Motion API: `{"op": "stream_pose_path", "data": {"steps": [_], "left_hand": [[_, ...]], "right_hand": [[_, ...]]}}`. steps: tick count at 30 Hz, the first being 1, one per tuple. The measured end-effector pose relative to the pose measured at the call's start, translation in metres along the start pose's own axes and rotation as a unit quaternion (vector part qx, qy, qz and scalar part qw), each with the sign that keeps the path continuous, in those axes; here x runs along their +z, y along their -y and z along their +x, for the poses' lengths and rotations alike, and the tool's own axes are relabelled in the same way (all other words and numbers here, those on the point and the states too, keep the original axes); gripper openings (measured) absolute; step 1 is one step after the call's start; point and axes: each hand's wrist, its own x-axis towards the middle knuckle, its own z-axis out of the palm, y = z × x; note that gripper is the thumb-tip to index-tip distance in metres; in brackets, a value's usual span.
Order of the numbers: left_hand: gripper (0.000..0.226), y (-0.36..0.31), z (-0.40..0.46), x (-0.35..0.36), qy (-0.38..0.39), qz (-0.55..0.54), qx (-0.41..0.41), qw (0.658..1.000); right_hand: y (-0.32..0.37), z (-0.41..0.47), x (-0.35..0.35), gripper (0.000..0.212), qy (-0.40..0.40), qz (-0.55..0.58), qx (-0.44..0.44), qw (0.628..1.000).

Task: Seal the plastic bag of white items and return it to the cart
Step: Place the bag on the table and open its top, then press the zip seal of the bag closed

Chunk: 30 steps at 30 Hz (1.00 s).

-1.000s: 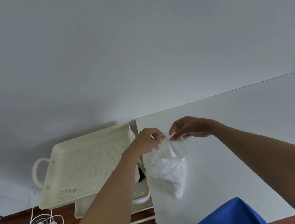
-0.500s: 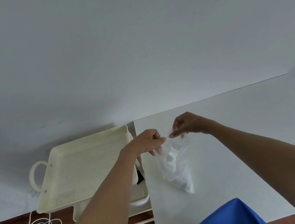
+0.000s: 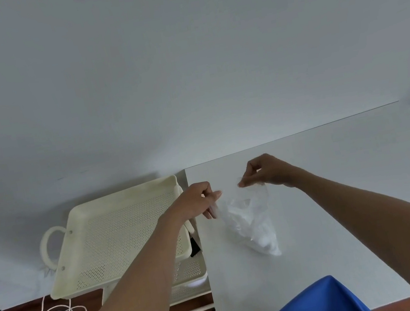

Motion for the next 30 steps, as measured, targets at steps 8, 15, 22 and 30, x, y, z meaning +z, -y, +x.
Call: {"op": "stream_pose_path", "data": {"steps": [8,15,22,30], "left_hand": [[0.021,0.010,0.000,0.001,-0.031,-0.011,0.030,0.999],[0.021,-0.003,0.010,0.005,-0.075,0.003,0.053,0.996],[0.023,-0.005,0.016,-0.005,-0.129,-0.016,0.006,0.992],[0.020,-0.009,0.014,-0.003,-0.054,-0.059,-0.015,0.997]], "right_hand": [[-0.005,-0.006,-0.003,0.023,0.127,-0.014,0.079,0.989],[0.007,0.010,0.001,0.024,-0.067,-0.095,-0.069,0.991],[-0.005,-0.005,-0.011,0.040,0.140,-0.038,0.119,0.982],[-0.010,0.009,-0.014,0.038,-0.119,-0.041,0.022,0.992]]}}
